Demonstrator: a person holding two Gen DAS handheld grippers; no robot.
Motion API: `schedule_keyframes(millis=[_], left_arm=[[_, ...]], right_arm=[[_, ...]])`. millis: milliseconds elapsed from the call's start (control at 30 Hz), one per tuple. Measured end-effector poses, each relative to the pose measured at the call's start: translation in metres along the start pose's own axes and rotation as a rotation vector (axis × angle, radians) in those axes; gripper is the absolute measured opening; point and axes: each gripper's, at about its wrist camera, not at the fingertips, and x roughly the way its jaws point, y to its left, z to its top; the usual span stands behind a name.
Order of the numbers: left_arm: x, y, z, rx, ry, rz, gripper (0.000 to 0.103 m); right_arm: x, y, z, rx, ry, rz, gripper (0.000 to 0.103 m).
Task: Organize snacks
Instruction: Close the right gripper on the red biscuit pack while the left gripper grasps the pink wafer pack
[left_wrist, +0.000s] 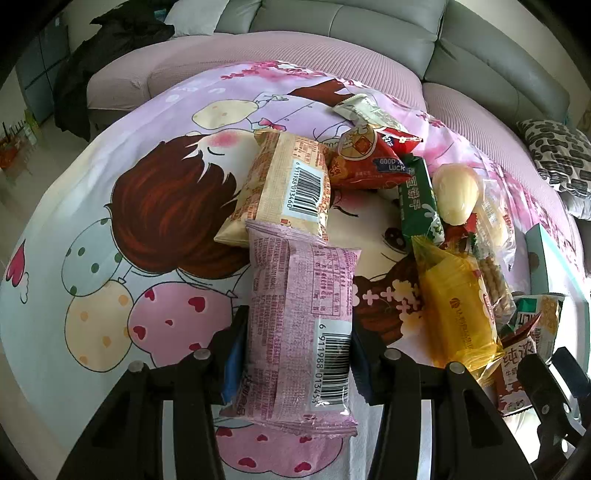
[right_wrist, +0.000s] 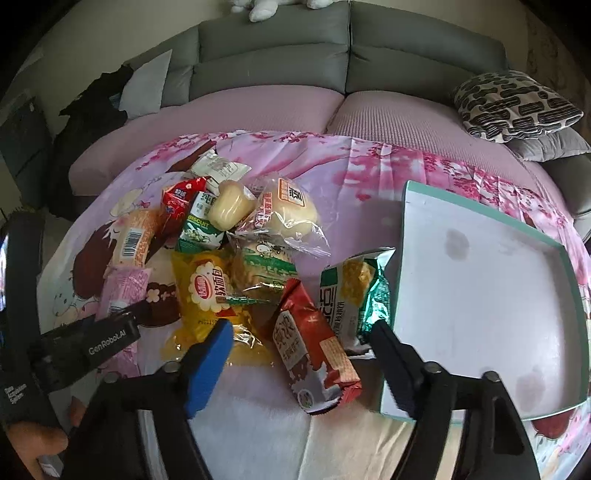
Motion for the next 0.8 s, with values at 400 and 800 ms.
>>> schedule_keyframes(millis=[400, 800], left_arm=[[-0.002, 0.002, -0.002, -0.011, 0.000, -0.011, 0.050], [-0.002, -0.001, -0.003, -0.005, -0.001, 0.002, 0.050]], right_arm=[[0.011, 0.003, -0.005, -0.022, 0.055, 0.013, 0.065], [0.017, 0.021, -0.013, -0.172, 0.071, -0.092, 0.065]])
